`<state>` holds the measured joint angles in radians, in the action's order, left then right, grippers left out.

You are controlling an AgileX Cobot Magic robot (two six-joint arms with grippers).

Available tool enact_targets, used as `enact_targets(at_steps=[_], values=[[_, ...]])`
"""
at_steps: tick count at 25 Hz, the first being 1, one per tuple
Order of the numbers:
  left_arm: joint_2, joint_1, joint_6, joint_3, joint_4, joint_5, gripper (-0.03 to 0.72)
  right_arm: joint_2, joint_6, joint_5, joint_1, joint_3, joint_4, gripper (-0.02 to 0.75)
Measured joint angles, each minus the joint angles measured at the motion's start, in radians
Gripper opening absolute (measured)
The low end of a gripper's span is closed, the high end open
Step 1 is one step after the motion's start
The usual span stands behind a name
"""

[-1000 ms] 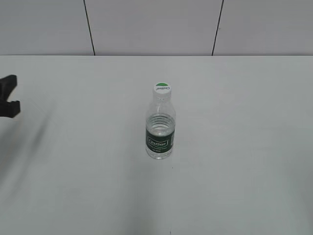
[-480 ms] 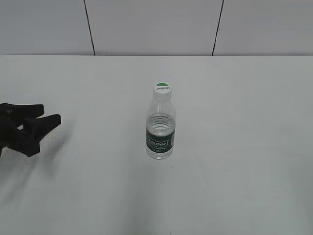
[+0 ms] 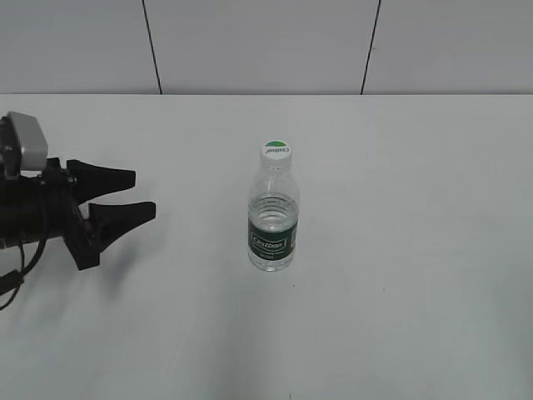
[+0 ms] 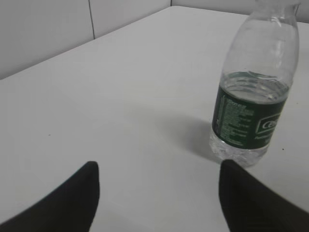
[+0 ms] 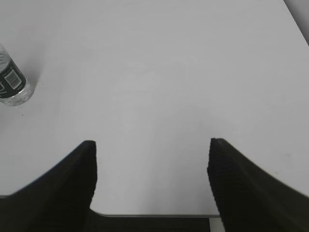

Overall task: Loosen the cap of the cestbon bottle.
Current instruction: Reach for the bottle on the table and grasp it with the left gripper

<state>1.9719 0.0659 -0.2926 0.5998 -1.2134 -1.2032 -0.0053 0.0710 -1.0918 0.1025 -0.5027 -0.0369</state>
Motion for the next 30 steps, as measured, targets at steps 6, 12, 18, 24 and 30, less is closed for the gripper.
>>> enact_targets(at_steps=[6,12,18,24,30], values=[[0.002,-0.100,-0.027,0.047,-0.004,0.025,0.517,0.000,0.000,0.000,0.000,0.000,0.000,0.551],[0.068,-0.153,-0.119,0.115,-0.025,0.011,0.522,0.000,0.000,0.000,0.000,0.000,0.000,0.551],[0.128,-0.199,-0.123,0.176,-0.083,0.006,0.522,0.000,0.000,0.000,0.000,0.000,0.000,0.551],[0.183,-0.254,-0.123,0.243,-0.090,0.005,0.522,0.000,0.000,0.000,0.000,0.000,0.000,0.551],[0.230,-0.325,-0.124,0.314,-0.089,0.013,0.522,0.000,0.000,0.000,0.000,0.000,0.000,0.551]])
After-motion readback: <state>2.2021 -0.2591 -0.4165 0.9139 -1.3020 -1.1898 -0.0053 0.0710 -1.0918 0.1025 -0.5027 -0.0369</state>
